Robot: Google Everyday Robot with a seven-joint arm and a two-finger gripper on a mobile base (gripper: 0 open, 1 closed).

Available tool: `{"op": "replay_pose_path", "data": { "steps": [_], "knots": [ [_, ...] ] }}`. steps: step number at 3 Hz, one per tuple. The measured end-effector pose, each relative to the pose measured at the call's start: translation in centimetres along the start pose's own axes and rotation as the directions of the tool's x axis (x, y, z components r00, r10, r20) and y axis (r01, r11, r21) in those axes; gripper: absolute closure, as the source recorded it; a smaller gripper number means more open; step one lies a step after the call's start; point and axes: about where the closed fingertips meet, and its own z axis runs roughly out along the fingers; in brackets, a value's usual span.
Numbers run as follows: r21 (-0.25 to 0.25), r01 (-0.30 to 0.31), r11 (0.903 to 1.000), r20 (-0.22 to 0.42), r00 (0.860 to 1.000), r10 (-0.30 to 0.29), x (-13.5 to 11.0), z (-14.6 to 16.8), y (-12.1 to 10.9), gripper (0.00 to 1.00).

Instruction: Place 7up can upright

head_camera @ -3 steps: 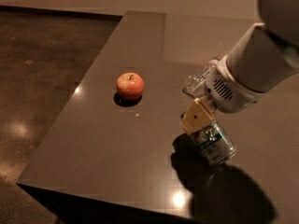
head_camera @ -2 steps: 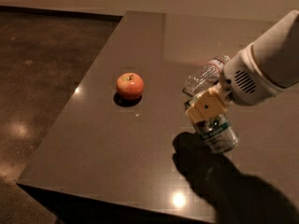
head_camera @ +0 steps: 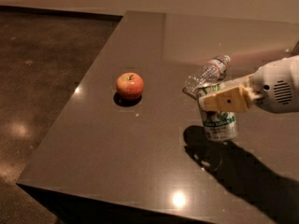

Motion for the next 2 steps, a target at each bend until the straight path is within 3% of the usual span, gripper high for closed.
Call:
{"op": "replay_pose_path", "data": {
  "steps": [1,2],
  "knots": [
    [-0.074,-0.009,0.9972,0.233,0.972,0.026,0.1,-0.5,-0.3,1.00],
    [-0.161,0.031,0.9865,0.411,0.911,0.039,-0.5,-1.4,0.8,1.00]
  ]
}}
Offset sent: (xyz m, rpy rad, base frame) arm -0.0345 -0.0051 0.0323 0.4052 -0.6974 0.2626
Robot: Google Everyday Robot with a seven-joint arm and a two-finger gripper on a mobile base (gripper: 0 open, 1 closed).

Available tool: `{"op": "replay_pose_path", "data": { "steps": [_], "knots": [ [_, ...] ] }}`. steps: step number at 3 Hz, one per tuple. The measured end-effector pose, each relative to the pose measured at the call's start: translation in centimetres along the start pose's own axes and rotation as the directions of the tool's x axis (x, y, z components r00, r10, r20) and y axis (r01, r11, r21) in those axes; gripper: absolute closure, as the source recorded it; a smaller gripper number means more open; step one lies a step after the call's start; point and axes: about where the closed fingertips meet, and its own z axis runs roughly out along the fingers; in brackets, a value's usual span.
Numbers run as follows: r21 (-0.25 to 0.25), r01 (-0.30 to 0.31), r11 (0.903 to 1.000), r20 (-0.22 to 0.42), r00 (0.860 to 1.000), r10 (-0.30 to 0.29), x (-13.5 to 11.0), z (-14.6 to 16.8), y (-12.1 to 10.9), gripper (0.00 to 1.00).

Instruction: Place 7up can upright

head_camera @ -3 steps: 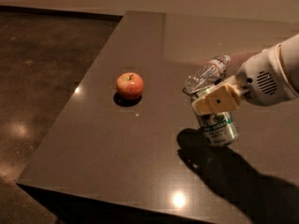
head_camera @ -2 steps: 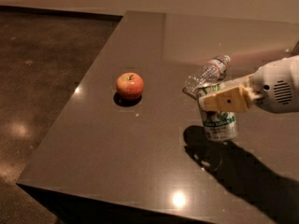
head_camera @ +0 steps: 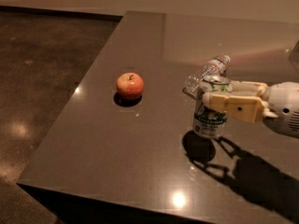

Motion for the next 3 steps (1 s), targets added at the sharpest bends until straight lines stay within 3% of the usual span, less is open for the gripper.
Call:
{"op": "replay_pose_path", "data": {
  "steps": [1,2,3],
  "knots": [
    [-0.095,0.098,0.9906,0.140,0.987,-0.084,-0.7,-0.2,1.1,1.00],
    [-0.110,0.265,0.9578,0.209,0.948,-0.239,-0.3,-0.3,1.7,1.00],
    [-0.096,0.401,0.9111,0.233,0.899,-0.371,0.4,-0.5,1.8,1.00]
  ]
}}
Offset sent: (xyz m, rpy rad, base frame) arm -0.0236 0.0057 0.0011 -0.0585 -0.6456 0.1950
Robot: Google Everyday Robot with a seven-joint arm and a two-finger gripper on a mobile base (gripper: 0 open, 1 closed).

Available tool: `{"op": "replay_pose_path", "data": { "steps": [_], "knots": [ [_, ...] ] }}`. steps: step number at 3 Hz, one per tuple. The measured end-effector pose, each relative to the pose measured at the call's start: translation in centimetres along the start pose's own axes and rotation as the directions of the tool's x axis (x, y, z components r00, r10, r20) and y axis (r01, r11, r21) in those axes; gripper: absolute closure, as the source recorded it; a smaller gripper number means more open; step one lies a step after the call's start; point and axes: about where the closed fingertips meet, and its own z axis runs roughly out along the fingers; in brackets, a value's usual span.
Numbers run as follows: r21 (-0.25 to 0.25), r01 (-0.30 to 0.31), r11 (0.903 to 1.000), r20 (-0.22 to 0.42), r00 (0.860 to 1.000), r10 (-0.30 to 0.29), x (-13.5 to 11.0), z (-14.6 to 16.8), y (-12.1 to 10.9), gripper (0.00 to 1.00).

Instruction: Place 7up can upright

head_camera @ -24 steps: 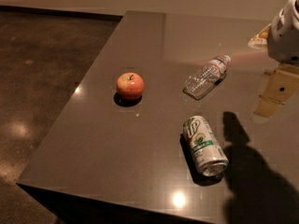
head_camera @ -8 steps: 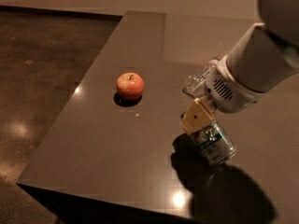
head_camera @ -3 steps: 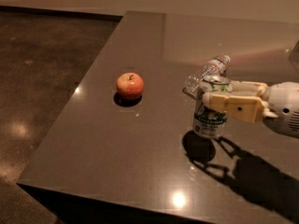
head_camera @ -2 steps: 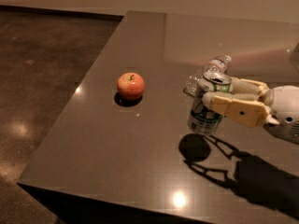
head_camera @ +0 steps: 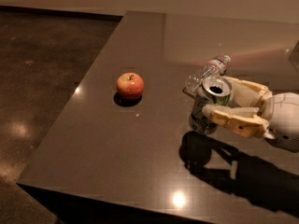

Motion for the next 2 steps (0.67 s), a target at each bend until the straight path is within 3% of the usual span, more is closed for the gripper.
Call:
{"op": "replay_pose_path", "data": {
  "steps": [1,2],
  "knots": [
    [-0.007,0.059,0.9982,0.002,0.998,-0.059,0.9,-0.3,0.1,1.00],
    [-0.029,0.045,0.9986,-0.018,0.999,-0.046,3.0,-0.4,0.2,1.00]
  ]
}}
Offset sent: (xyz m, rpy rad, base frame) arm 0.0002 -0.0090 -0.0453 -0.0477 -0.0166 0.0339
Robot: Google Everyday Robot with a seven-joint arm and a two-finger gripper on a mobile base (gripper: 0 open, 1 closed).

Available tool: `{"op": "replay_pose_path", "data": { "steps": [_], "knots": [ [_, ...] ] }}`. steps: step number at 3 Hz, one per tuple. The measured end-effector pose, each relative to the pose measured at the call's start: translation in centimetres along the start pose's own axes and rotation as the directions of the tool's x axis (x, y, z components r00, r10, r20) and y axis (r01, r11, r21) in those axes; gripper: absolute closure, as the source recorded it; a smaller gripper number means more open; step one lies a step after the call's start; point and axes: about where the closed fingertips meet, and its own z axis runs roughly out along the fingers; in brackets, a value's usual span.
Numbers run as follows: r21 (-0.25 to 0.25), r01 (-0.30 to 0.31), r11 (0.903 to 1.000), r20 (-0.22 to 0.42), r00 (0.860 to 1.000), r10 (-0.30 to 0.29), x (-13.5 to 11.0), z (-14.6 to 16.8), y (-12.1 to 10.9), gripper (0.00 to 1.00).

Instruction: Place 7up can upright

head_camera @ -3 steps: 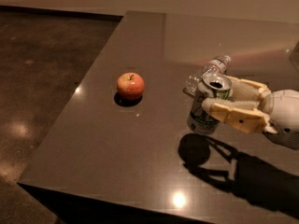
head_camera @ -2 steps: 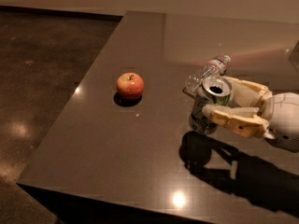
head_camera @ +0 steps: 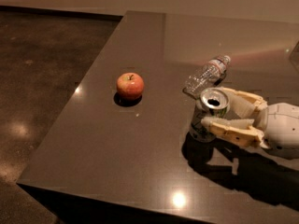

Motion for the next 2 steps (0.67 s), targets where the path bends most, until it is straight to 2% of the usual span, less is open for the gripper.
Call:
{"op": "replay_pose_path", "data": {
  "steps": [1,2],
  "knots": [
    [-0.009,-0.018,0.9998,-0.012,1.000,0.018,1.19,0.02,0.20,1.00],
    [0.019,-0.007,0.9998,-0.026,1.000,0.008,1.67,-0.04,0.52,0.81]
  ]
}}
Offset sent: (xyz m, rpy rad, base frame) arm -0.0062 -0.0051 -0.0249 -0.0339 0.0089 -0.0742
